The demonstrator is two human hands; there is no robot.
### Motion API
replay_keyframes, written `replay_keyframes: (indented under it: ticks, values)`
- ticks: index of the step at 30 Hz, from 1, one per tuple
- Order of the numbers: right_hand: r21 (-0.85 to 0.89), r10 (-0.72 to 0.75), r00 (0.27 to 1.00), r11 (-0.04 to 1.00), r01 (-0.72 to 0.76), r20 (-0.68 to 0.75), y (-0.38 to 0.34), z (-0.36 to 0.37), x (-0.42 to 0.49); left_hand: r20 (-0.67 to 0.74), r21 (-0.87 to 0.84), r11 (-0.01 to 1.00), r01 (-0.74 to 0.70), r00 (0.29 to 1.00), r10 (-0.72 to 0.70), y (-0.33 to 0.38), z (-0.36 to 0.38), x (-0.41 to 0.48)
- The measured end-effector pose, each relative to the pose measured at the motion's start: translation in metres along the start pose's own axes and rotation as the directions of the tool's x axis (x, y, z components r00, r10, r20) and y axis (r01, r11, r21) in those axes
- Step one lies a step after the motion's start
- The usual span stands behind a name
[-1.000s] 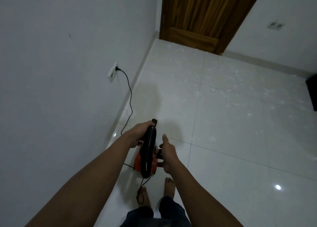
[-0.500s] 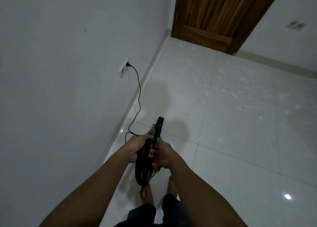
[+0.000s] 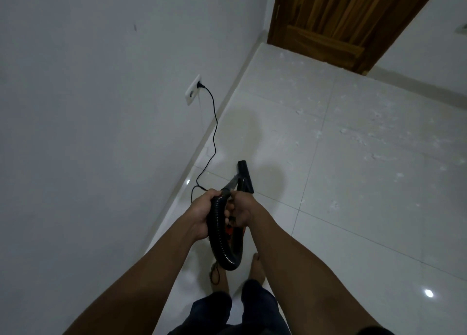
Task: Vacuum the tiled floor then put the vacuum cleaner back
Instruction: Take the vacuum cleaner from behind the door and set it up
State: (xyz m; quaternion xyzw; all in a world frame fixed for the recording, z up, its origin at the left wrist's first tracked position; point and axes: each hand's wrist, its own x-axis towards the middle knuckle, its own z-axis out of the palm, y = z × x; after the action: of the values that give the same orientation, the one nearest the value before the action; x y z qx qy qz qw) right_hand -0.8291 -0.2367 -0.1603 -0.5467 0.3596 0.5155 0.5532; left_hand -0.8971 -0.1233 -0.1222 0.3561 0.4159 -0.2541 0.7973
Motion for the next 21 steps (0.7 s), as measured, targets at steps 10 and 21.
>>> replay_keyframes:
  ticks: [10,21]
  values:
    - [0.264,-0.059,0.996,0.964,0.042,0.06,-0.041,0.003,0.023,0.076,0.234,0.939,-0.253,0.967,0.242,-0.003,0.022,-0.021]
    - [-0.272,-0.103,0.993,0.959,0.083,-0.058,-0.081,-0.022,0.019,0.126,0.732,0.579,-0.359,0.907,0.402,-0.025,0.032,-0.018]
